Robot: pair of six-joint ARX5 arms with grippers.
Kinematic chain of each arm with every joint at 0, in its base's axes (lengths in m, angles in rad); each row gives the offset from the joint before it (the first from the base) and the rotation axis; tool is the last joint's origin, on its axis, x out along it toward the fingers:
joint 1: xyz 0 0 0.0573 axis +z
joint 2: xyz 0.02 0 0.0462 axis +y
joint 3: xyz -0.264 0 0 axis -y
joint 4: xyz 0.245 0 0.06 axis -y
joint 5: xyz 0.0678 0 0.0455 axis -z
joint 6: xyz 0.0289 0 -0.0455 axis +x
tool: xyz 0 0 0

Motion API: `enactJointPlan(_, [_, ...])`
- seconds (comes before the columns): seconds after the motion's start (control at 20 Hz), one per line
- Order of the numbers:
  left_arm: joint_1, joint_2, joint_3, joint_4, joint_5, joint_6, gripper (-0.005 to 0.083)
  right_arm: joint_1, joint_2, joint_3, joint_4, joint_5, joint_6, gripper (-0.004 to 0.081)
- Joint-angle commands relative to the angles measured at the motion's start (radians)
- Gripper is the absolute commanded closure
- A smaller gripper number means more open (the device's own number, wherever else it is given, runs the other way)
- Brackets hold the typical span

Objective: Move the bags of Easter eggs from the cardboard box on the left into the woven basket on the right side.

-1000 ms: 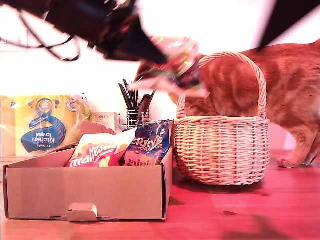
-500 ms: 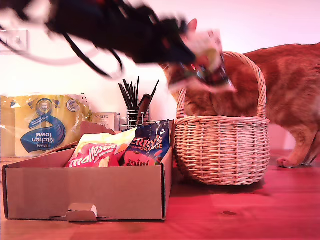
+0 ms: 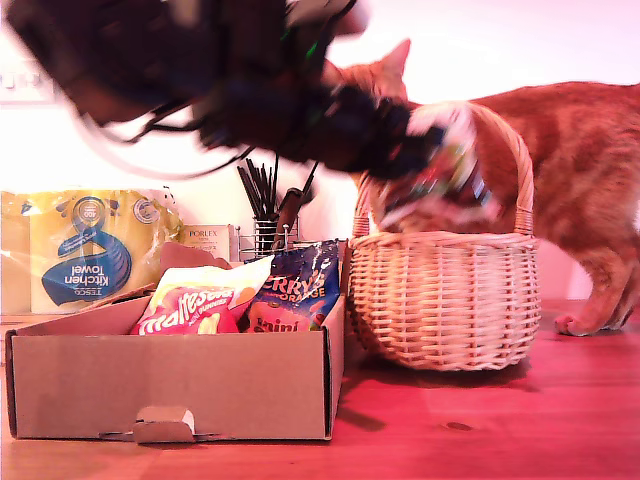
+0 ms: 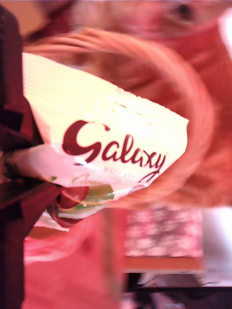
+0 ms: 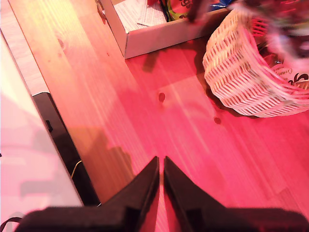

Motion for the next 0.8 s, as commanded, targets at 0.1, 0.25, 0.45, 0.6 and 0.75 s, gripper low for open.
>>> enactJointPlan(0.1, [-0.003, 0.051, 0.027, -0.072, -0.005, 0.004, 0.0732, -0.003, -0.006, -0.005, 0.003, 0.002, 0.004, 0.0783])
enactJointPlan(0.25, [-0.003, 0.051, 0.027, -0.093, -0.006, 0.005, 0.0473, -0.003, -0.006, -0.005, 0.004, 0.002, 0.004, 0.0783])
enactJointPlan(0.45, [-0.003, 0.051, 0.033, -0.067, -0.006, 0.005, 0.0429, -0.003, -0.006, -0.005, 0.006, 0.001, 0.005, 0.0783])
enactJointPlan(0.6, [-0.003, 0.039, 0.035, -0.051, -0.006, 0.005, 0.0462, -0.003, -0.006, -0.005, 0.006, 0.002, 0.005, 0.0783])
enactJointPlan(0.75, [-0.005, 0.001, 0.035, -0.096, -0.006, 0.005, 0.0614, -0.003, -0.006, -0.005, 0.006, 0.002, 0.005, 0.0783])
